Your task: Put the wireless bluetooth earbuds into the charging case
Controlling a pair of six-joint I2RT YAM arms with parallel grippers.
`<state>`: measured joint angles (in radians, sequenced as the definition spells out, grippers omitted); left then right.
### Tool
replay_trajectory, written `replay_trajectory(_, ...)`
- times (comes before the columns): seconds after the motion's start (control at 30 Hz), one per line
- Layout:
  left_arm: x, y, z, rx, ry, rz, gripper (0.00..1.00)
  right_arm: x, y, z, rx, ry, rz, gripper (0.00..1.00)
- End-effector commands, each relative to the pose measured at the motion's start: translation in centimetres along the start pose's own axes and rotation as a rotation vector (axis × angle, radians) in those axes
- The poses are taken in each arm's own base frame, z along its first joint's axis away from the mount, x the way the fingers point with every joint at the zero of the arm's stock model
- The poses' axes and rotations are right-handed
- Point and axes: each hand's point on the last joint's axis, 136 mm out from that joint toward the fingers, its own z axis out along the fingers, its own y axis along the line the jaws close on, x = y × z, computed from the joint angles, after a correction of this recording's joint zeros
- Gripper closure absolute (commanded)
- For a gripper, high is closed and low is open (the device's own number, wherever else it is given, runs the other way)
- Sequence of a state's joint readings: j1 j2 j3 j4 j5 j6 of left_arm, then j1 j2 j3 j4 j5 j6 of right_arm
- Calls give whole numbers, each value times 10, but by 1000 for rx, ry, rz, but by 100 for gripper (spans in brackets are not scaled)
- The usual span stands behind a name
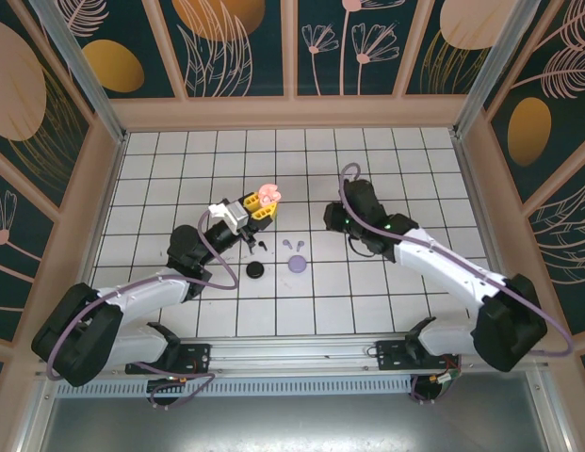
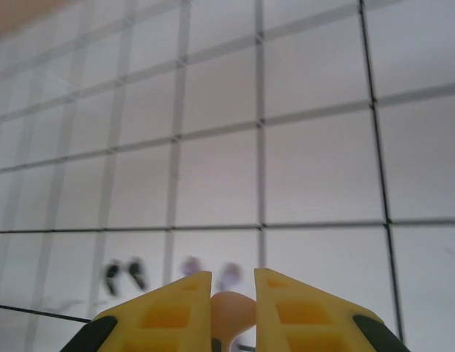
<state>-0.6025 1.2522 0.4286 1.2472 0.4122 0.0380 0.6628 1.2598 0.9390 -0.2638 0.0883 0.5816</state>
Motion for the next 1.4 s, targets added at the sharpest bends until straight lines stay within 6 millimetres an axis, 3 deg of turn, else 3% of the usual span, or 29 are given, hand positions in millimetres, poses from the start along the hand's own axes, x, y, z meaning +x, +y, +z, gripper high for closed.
replay_trajectory(0.0,-18,-6,6,43,-36,43,100,-52,54,-39,-196,-149,-93,82)
replay_trajectory(0.13,-18,-10,8,75,-17,46,100,-81,98,-77,-373,-241,-182,82)
replay_trajectory(0.27,-21,-14,10,102,-14,36,100,-95,126,-106,-516,-309,-245,82)
replay_trajectory(0.43,-28,-18,12,133,-40,-1,100,-92,152,-132,-695,-364,-340,82)
replay_trajectory(0.63,-31,-21,15,163,-64,-38,100,-78,165,-151,-834,-400,-428,82)
replay_trajectory(0.87,-35,-23,18,186,-85,-60,100,-60,176,-159,-902,-411,-505,82)
replay_trajectory(1.37,-40,-25,21,206,-99,-72,100,-46,178,-145,-908,-403,-500,83)
